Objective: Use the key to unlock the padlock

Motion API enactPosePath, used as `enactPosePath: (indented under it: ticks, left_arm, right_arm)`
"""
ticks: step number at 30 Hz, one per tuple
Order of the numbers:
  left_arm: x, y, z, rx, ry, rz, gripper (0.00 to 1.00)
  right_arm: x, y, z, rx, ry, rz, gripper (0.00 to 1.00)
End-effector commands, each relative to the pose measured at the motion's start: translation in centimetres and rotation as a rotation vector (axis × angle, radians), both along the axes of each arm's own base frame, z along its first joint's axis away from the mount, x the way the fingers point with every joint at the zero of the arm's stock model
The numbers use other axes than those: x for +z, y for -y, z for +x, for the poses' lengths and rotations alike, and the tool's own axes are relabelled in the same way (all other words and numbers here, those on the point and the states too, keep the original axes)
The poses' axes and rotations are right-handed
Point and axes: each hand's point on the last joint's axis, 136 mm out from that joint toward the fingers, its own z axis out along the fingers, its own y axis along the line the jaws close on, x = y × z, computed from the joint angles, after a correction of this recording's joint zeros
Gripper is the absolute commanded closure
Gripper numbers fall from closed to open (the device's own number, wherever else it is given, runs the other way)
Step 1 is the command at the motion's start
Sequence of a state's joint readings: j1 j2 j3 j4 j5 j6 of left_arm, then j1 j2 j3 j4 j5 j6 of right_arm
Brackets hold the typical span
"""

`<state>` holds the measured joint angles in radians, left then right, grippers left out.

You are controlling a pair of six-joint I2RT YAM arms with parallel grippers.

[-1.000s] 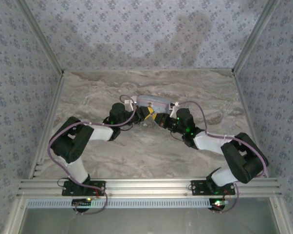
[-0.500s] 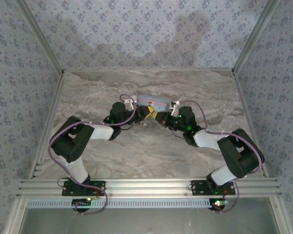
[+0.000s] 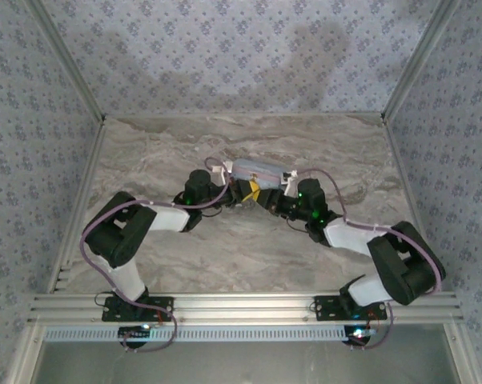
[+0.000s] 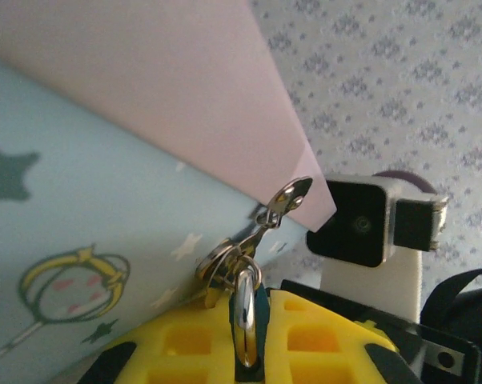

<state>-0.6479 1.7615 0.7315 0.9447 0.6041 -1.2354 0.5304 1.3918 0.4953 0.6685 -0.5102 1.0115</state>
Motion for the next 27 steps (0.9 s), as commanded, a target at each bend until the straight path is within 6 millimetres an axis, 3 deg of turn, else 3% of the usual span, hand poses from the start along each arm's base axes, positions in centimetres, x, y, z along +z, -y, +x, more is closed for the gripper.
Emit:
enactPosePath:
  ticks: [1, 7, 13, 20, 25, 27]
  left_arm:
    - [2.9, 1.4, -2.7, -0.118, 0.101, -0.050, 1.00]
    - [2.9, 0.9, -2.1, -0.088, 0.096, -0.063, 1.00]
    - [3.2, 0.8, -1.9, -0.083, 0.098, -0.081, 1.00]
    - [3.8, 0.9, -1.8, -0.080, 0.100, -0.100, 1.00]
    - [3.8, 0.9, -1.9, -0.082, 0.097, -0.102, 1.00]
    - [3.8, 0.9, -1.9, -0.085, 0.098, -0.103, 1.00]
  right_arm:
    - [2.8, -0.5, -1.7, 0.071, 0.108, 0.031, 0.69]
    - [2.0, 1.3, -3.0, 0.035, 0.084, -0.010, 0.56]
    - [1.4, 3.0, -3.6, -0.010, 0.066, -0.018, 0.51]
    - [0.9, 3.5, -3.9, -0.025, 0.047, -0.012, 0.52]
    - [1.4, 3.8, -4.2, -0.035, 0.060, -0.001, 0.60]
    - [1.7, 3.8, -4.2, -0.040, 0.068, 0.000, 0.68]
